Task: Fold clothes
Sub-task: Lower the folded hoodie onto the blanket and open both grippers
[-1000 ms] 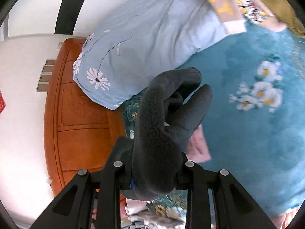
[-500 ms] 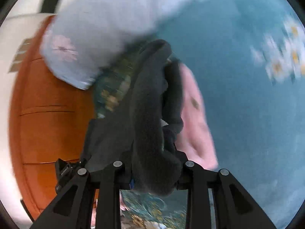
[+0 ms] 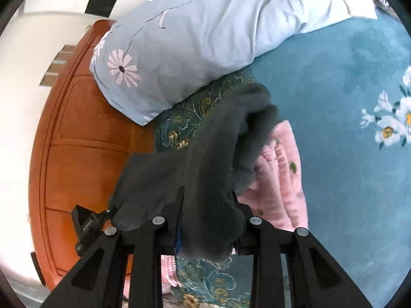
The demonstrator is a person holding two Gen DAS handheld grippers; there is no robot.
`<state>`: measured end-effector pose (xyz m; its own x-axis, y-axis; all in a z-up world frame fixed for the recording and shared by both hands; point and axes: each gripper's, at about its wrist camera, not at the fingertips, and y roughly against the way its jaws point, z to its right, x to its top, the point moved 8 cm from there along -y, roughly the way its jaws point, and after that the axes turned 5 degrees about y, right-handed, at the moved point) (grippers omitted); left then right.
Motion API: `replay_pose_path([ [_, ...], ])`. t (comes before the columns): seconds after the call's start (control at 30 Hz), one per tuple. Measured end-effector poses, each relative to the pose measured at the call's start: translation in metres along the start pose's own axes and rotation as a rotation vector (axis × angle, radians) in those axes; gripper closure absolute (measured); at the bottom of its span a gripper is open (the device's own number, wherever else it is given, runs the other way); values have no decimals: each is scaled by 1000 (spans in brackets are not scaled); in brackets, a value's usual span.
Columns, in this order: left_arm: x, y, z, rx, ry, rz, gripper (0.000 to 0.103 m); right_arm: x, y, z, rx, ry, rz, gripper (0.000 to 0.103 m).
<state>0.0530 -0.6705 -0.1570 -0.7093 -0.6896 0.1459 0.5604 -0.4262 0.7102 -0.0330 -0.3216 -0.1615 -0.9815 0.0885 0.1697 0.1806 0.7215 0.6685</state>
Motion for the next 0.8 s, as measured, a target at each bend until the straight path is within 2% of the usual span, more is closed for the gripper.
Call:
replay_pose_path([
  [0.13, -43, -44, -80, 113, 197, -131, 61, -38, -35, 58, -77, -112, -114, 74],
  [0.17, -49, -47, -91, 102, 240, -131, 61, -44, -39, 66, -69, -142, -124, 73],
  [0.3, -55, -44, -105, 5, 377, -98, 55, -54, -43, 80, -28, -209, -129, 62],
  [0.33, -55, -42, -105, -14, 401, -93, 49, -52, -40, 80, -27, -209, -127, 61],
  [0.43, -52, -25, -105, 27, 415, -63, 36, -44, -22, 79, -47, -196, -113, 56],
  [0.53, -49, 10, -108, 96, 442, 29, 34, -33, 2, 84, -113, -191, -66, 53],
  [0.6, -42, 39, -104, 193, 405, 129, 34, -30, 1, 61, -150, -67, -66, 53],
  [0.63, -41, 42, -92, 230, 340, 148, 34, -28, -2, 45, -166, 13, -70, 53],
  [0.7, -39, 44, -63, 291, 198, 170, 34, -26, -7, 13, -199, 173, -78, 53],
  [0.8, -47, 17, -10, 325, -36, 144, 34, -20, -16, -35, -247, 413, -89, 53],
])
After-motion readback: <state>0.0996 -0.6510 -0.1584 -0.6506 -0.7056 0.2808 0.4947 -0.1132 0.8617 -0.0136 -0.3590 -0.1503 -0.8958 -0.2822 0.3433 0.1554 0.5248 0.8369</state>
